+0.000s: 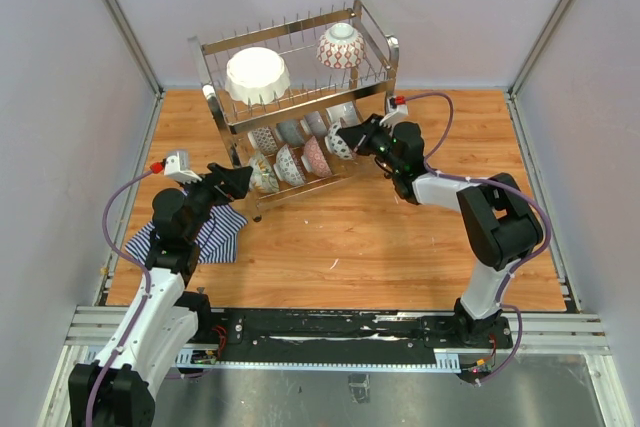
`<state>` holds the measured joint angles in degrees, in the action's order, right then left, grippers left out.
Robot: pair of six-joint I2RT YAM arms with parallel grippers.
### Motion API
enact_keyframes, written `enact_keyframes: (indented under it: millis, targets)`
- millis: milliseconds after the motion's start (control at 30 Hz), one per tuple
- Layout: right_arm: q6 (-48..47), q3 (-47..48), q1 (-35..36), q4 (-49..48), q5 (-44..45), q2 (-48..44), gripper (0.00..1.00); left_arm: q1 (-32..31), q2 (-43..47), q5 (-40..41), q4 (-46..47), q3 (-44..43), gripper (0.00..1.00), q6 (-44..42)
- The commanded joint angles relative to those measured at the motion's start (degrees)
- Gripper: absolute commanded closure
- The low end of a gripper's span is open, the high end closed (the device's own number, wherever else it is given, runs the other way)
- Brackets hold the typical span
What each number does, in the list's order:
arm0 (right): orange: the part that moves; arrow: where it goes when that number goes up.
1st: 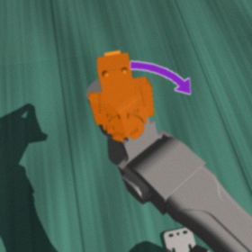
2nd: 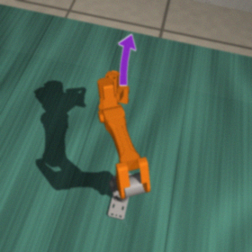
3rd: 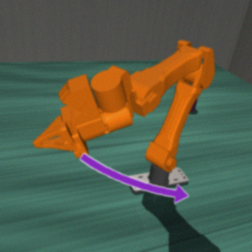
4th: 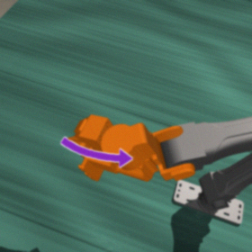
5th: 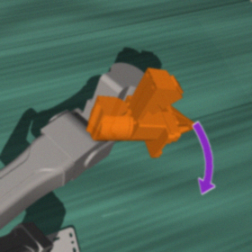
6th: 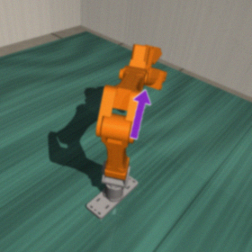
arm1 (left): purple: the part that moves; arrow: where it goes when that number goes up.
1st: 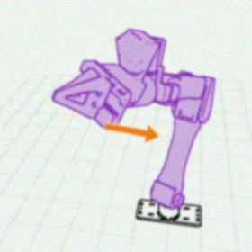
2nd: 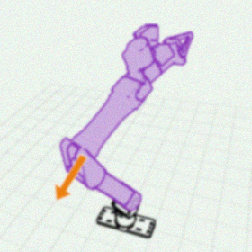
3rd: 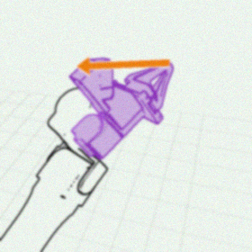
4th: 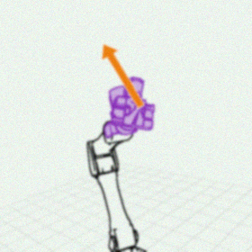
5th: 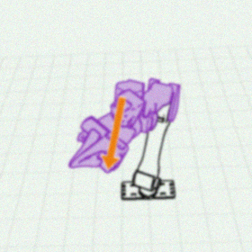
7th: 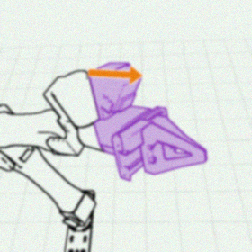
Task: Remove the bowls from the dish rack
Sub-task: Pick up the bowl from the dish rack, then place the bowl at the corner of the board.
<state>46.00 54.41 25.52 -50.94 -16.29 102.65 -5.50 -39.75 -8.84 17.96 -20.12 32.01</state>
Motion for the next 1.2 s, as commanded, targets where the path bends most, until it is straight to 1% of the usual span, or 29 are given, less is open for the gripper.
enact_keyframes:
  millis: [0,167,333,400,567,733,833,900,1000,1167]
  targets:
    - [0.41,0.78,0.89,-6.39,-0.98,-2.69,0.99,-0.35,0.26,0.52,1.78,-0.02,0.00,0.24]
    - [-2.13,0.19,2.16,-5.49,-1.44,-6.51,0.99,-0.35,0.78,1.07,0.85,-0.40,0.00,0.38]
    - [-6.09,-2.30,4.28,-2.64,0.06,-12.86,0.99,-0.38,2.24,2.03,-0.73,-0.70,0.00,0.64]
    - [-8.04,-3.63,5.37,-0.37,1.23,-15.90,0.99,-0.35,2.82,2.59,-1.50,-1.03,0.00,0.66]
    - [-13.56,-8.11,8.32,8.83,5.19,-24.28,0.99,-0.35,4.44,4.08,-3.99,-2.07,0.00,1.53]
    - [-19.04,-13.13,12.35,22.23,14.03,-37.14,0.99,-0.33,6.36,5.38,-6.73,-3.42,0.00,2.90]
    - [-21.59,-13.72,15.02,32.01,20.78,-44.02,0.99,-0.39,7.45,5.17,-7.21,-3.35,0.00,4.00]
    - [-22.57,-14.20,15.48,38.37,25.07,-48.62,0.99,-0.39,7.65,4.83,-7.23,-3.00,0.00,4.64]
    - [-23.31,-15.98,15.50,44.37,31.65,-54.78,0.99,-0.39,7.67,4.30,-7.31,-2.60,0.00,5.10]
    - [-26.26,-15.87,15.40,53.31,44.87,-60.39,0.99,-0.39,7.67,4.47,-8.03,-2.80,0.00,5.38]
